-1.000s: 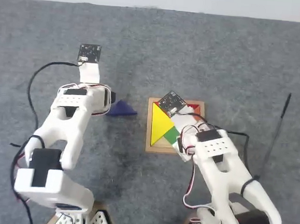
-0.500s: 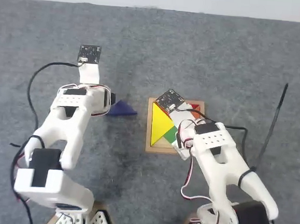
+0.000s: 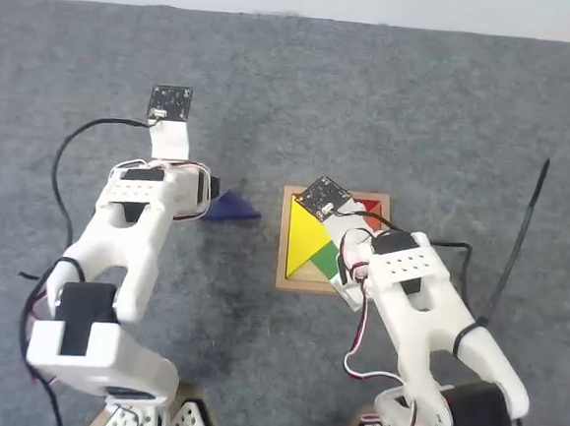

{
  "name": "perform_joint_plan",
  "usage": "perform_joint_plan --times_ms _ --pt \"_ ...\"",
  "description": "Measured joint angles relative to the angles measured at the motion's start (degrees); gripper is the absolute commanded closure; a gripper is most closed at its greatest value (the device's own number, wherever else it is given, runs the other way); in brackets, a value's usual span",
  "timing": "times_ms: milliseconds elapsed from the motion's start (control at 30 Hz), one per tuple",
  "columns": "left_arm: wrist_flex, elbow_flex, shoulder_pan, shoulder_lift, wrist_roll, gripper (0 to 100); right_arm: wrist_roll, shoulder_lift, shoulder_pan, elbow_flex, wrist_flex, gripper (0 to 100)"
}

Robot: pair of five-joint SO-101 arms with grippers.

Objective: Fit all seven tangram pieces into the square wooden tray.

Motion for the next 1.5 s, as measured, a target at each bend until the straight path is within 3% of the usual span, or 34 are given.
perform_joint_plan --times_ms 333,767,900,1033,1500 --pt "0.0 -0.09 0.0 0.0 0.0 78 -0.7 -1.41 0.44 1.41 -2.29 99.1" --pt "0.0 -0.09 0.0 0.0 0.0 78 -0.62 -27.78 -4.84 19.78 -4.84 98.9" --pt "0.0 -0.09 0.0 0.0 0.0 78 -0.79 -29.54 -4.92 19.87 -3.43 90.1" --pt "0.0 -0.09 0.0 0.0 0.0 78 -2.11 -27.69 -2.55 18.02 -2.81 83.9" --pt "0.0 -0.09 0.0 0.0 0.0 78 -2.73 -1.05 -2.29 1.93 -3.78 83.9"
